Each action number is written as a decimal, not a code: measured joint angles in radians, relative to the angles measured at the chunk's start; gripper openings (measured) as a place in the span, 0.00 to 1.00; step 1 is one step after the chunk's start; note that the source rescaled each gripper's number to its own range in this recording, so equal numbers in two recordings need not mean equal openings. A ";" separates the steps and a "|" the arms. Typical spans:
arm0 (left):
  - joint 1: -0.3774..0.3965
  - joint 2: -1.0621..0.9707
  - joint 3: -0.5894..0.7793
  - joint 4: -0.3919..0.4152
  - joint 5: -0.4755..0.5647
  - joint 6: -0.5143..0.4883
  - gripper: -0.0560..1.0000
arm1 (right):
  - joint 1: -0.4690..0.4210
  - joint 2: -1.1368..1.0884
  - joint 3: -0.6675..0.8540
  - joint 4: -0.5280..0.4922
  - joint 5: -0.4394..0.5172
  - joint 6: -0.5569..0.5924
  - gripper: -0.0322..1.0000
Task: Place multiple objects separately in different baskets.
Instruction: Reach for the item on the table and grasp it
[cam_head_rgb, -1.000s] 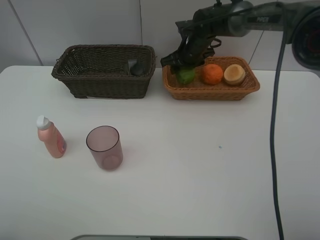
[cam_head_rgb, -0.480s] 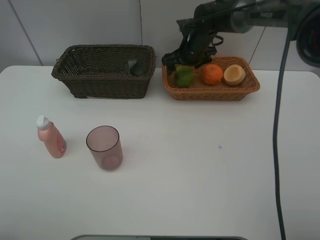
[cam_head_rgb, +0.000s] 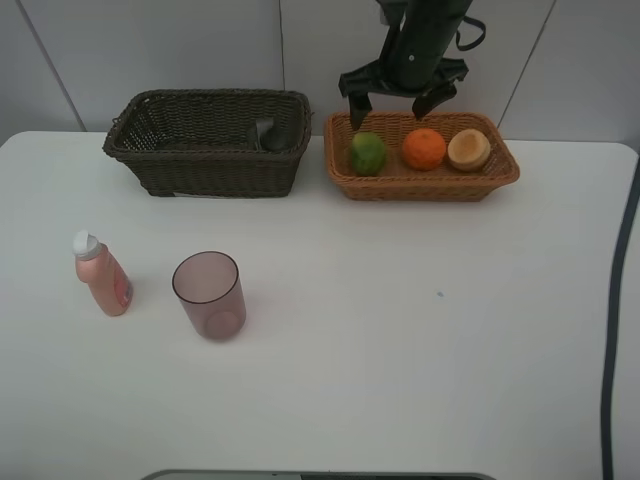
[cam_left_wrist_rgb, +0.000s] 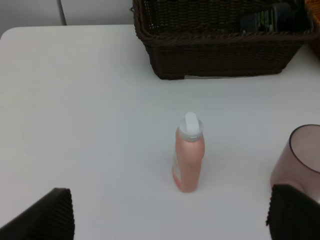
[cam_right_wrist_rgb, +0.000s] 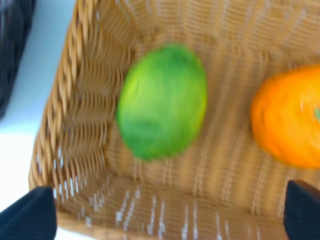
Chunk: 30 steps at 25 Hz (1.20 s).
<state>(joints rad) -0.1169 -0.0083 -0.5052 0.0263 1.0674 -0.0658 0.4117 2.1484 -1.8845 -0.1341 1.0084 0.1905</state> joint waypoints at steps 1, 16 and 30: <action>0.000 0.000 0.000 0.000 0.000 0.000 0.99 | 0.000 -0.022 0.037 0.001 0.003 0.000 0.92; 0.000 0.000 0.000 0.000 0.000 0.000 0.99 | -0.244 -0.647 0.740 0.057 -0.114 0.000 0.92; 0.000 0.000 0.000 0.000 0.000 0.000 0.99 | -0.387 -1.435 0.989 0.031 0.043 0.000 0.92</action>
<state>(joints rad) -0.1169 -0.0083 -0.5052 0.0263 1.0674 -0.0658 0.0247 0.7135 -0.8952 -0.1029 1.0514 0.1905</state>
